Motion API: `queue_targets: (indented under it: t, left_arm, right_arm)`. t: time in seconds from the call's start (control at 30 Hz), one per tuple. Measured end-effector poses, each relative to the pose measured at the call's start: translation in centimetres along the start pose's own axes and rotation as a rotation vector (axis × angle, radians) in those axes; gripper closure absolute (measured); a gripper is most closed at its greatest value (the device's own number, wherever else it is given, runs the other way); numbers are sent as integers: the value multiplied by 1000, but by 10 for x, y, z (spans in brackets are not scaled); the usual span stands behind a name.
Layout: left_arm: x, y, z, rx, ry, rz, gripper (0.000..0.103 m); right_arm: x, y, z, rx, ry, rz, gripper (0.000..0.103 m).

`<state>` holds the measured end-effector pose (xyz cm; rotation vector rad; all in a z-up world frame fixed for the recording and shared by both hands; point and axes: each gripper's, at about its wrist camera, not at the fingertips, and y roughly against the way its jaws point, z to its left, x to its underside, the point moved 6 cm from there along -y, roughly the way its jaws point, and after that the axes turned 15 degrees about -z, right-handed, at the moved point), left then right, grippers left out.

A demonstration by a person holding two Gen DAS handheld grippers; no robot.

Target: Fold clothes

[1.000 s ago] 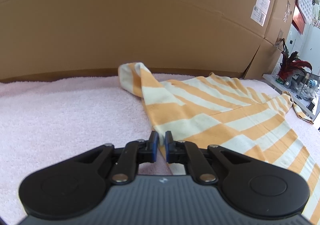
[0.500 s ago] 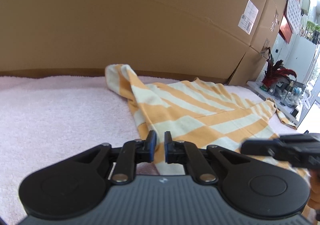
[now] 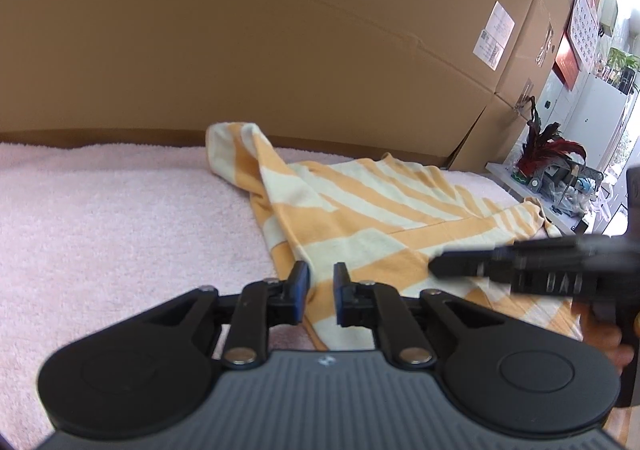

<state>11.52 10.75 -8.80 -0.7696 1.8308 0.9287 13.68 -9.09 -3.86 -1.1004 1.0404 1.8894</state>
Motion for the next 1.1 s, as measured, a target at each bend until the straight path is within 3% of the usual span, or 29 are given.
queue_targets:
  t: [0.13,0.2,0.33,0.37,0.4,0.43,0.53,0.63,0.7,0.87,0.9,1.0,1.1]
  left_arm:
    - [0,2,-3,9,-17,-3,91]
    - [-1,3,-3,14,-11,-2,88]
    - [-1,3,-3,27,4,0,88]
    - [-1,3,-3,30,7,1,88]
    - [-1,3,-3,31,10,3,88]
    - [-1,2,-2,32,14,6,87]
    - [0,1,-2,35,25,18,80]
    - [2,0,-4,44,16,32,79]
    - [3,1,-7,53,6,35,72]
    - [4,2,-8,60,1,37,69]
    - [3,3,-7,60,5,38,69]
    - [2,4,-5,61,20,41,69]
    - [0,4,0,60,53,44,69]
  right_arm:
    - [-20,-13,5,-26,-25,-22,78]
    - [-22,-36,14,-25,13,3,67]
    - [-23,-89,35,-15,111,68,67]
    - [-23,-102,40,-13,135,84,68]
    - [-23,-115,45,-10,159,100,79]
    - [-23,-128,50,-8,184,116,97]
    - [-25,-144,37,55,168,116,97]
    - [-25,-148,19,93,117,83,97]
    - [-24,-147,7,106,67,53,97]
    - [-13,-147,-2,126,81,81,95]
    - [-17,-145,-2,126,60,71,89]
    - [-37,-130,7,74,33,-26,86]
    - [-40,-129,26,-3,58,0,88]
